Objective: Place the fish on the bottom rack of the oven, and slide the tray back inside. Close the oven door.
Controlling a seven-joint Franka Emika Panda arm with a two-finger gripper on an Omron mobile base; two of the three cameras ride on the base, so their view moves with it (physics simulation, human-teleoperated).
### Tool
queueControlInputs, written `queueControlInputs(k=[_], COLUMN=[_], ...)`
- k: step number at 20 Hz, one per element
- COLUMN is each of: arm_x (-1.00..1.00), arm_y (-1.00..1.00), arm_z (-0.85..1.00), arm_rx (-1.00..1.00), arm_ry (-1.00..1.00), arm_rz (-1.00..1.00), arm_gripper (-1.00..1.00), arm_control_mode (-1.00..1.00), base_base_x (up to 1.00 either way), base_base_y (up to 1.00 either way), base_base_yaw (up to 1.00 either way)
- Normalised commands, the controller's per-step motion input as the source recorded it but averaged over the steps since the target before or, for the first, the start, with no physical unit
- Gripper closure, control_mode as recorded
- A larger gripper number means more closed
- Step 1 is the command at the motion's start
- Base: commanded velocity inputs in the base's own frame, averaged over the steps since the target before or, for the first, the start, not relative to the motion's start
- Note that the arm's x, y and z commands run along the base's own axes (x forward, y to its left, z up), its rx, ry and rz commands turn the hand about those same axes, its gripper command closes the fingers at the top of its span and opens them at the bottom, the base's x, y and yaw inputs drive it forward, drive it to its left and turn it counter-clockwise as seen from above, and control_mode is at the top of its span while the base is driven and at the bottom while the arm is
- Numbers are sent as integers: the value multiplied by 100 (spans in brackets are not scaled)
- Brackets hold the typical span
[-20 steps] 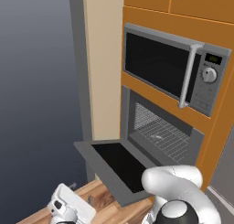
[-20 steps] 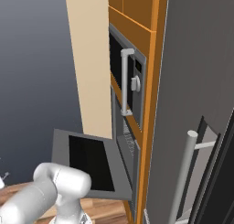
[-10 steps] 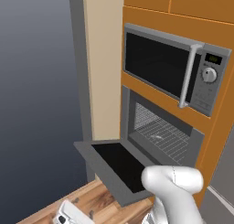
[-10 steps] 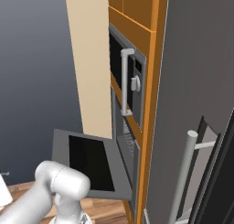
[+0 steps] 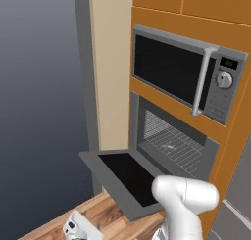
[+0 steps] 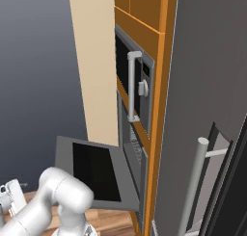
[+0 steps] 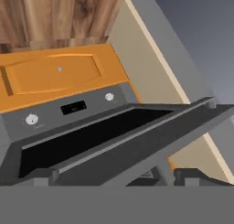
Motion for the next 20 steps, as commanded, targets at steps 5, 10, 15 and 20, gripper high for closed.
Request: queueControlInputs(k=[5,10,15,20], arm_x=[78,7,0,13], arm_y=[0,9,12,0], arm_z=[-44,-78,-84,-59], arm_rx=[-1,-5,-7,-7], arm_ry=[21,0,0,-3], arm_rz=[0,0,-1,-5], arm_gripper=[-100,-100,-100,-100], arm_control_mode=[-100,-100,-100,-100], base_base_x=[0,0,0,0], base_base_y=[0,0,0,0], base_base_yaw=[0,0,0,0])
